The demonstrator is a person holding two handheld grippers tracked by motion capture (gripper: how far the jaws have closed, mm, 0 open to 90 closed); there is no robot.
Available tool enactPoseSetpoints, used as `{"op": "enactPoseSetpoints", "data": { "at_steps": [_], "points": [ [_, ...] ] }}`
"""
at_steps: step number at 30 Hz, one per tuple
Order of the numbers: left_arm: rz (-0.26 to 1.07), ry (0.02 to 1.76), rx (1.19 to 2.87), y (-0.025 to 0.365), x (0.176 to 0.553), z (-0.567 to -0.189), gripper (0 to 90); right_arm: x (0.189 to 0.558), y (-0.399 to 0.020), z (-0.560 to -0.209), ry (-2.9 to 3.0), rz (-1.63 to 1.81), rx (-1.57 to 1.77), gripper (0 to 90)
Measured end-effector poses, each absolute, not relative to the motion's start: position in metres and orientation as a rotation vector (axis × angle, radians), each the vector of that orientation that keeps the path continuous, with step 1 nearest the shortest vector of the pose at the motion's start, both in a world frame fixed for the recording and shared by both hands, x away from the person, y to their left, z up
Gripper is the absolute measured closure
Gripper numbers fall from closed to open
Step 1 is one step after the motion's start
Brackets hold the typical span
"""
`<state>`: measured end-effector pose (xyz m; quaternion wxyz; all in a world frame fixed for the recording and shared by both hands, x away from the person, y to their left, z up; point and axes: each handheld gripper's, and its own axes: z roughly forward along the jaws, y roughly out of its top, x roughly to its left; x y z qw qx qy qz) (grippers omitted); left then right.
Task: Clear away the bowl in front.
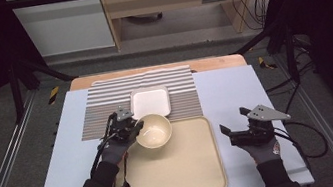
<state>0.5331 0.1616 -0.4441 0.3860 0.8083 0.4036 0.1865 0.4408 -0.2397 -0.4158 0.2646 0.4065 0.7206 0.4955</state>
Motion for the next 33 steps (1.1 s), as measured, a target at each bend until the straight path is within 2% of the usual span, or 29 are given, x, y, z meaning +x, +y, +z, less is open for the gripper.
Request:
{"op": "enactPoseSetpoints", "data": {
  "at_steps": [14, 26, 33],
  "points": [
    [0.486, 1.013, 2.04, 0.167, 0.533, -0.44, 78.3, 0.441, -0.241, -0.415, 1.94, 1.339, 1.104, 6.4],
    [0.533, 0.962, 1.975, 0.186, 0.521, -0.396, 51.1, 0.441, -0.242, -0.413, 1.925, 1.359, 1.11, 6.4],
    [0.542, 0.966, 1.939, 0.192, 0.529, -0.385, 41.3, 0.44, -0.243, -0.413, 1.925, 1.351, 1.11, 6.4]
  ]
}}
